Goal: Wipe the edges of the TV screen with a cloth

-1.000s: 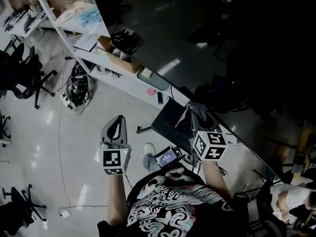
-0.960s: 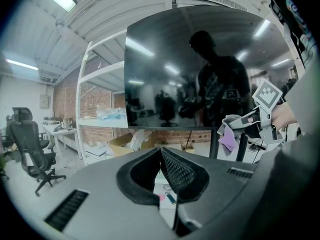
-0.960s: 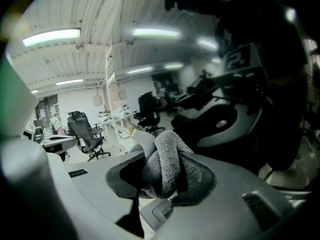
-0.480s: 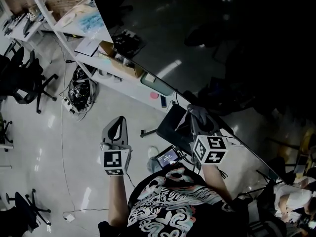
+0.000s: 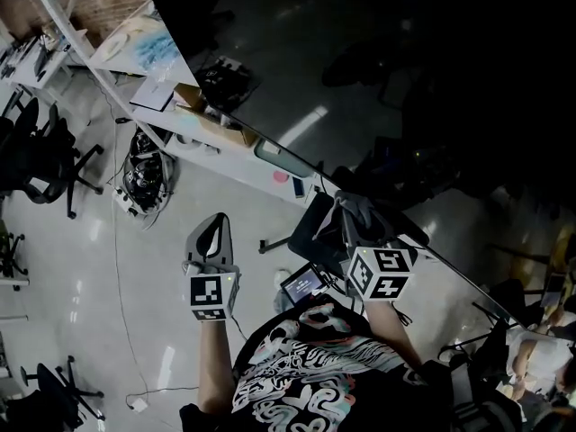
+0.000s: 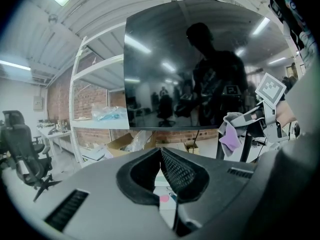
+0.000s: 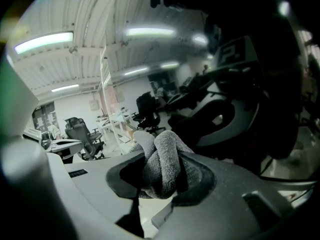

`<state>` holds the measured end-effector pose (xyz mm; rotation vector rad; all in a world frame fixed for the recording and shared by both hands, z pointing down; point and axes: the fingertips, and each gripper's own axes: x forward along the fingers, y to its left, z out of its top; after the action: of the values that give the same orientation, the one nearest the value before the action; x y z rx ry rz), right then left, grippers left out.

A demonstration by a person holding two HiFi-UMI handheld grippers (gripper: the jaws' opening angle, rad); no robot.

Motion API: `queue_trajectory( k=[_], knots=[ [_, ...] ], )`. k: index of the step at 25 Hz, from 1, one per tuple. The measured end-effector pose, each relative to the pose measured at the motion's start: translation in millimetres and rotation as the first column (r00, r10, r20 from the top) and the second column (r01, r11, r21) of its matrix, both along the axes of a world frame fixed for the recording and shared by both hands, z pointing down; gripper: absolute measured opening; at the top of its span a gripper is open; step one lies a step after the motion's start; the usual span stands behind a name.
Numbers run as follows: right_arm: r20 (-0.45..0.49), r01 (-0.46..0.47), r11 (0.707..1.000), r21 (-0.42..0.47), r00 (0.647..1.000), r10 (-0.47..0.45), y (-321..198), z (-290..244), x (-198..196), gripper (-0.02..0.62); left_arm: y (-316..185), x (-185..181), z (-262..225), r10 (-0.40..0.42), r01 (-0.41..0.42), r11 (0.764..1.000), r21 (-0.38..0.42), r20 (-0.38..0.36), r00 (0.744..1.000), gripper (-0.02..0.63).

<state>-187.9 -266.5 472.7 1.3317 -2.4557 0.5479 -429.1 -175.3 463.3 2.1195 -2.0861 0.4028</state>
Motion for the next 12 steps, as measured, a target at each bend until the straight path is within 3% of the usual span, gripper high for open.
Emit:
queue_trajectory(
  k=[12],
  knots=[
    [0.025, -0.030, 0.999, -0.031, 0.999, 0.030, 4, -4, -7, 0.149, -34, -5, -15, 0.065, -0.065, 0.998, 0.016, 0.012, 0.998, 0.017]
  ],
)
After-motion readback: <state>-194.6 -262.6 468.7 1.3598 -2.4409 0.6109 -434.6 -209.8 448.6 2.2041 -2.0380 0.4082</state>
